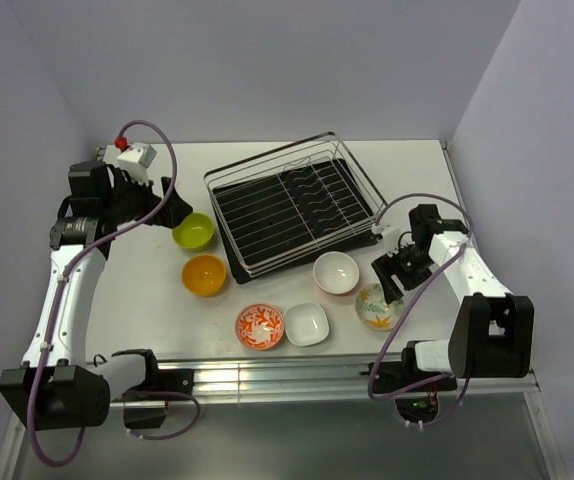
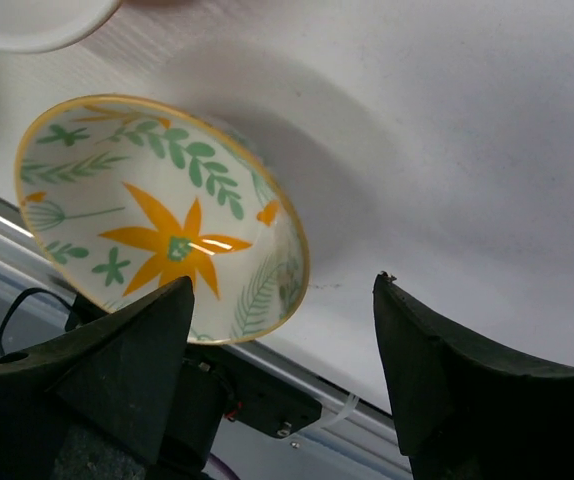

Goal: Load the bowls into the dish rack

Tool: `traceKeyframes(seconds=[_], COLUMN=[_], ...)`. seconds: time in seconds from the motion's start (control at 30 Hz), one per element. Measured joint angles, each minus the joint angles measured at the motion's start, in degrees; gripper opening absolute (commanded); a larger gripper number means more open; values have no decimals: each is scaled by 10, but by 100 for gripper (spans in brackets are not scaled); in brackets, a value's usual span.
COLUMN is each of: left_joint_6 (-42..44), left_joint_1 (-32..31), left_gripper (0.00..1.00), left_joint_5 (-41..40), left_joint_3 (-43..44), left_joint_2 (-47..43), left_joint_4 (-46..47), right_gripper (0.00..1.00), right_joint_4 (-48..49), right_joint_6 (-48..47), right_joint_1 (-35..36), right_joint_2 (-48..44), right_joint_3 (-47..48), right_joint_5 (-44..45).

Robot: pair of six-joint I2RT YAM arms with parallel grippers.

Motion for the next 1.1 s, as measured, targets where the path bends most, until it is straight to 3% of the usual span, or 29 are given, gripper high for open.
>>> traceKeyframes(seconds=[0.37, 0.5, 0.63, 0.7, 0.73, 0.77, 1.1], left_joint_6=[-1, -1, -3, -5, -9, -12, -22], left_joint_1=[0, 0, 0, 0, 0, 0, 0], left_gripper=[100, 100, 99, 99, 98, 98, 93], left_joint_5=[11, 11, 9, 9, 9, 9, 14], left_joint_3=[0, 0, 0, 0, 0, 0, 3], left_joint_2=[-7, -7, -7, -7, -7, -7, -14], left_joint_4=[25, 26, 33, 39, 43, 45, 47], right_gripper=[57, 45, 28, 24, 6, 0, 0], right_joint_4=[49, 53, 52, 52, 52, 52, 4], right_joint_6=[0, -6, -17, -21, -23, -29, -41], right_joint_1=[0, 0, 0, 0, 0, 0, -4], right_joint_2=[85, 110, 115, 115, 115, 114, 17], right_joint_3=[-11, -12, -12, -13, -14, -16, -16], right_joint_5=[-5, -16, -27, -31, -32, -31, -21])
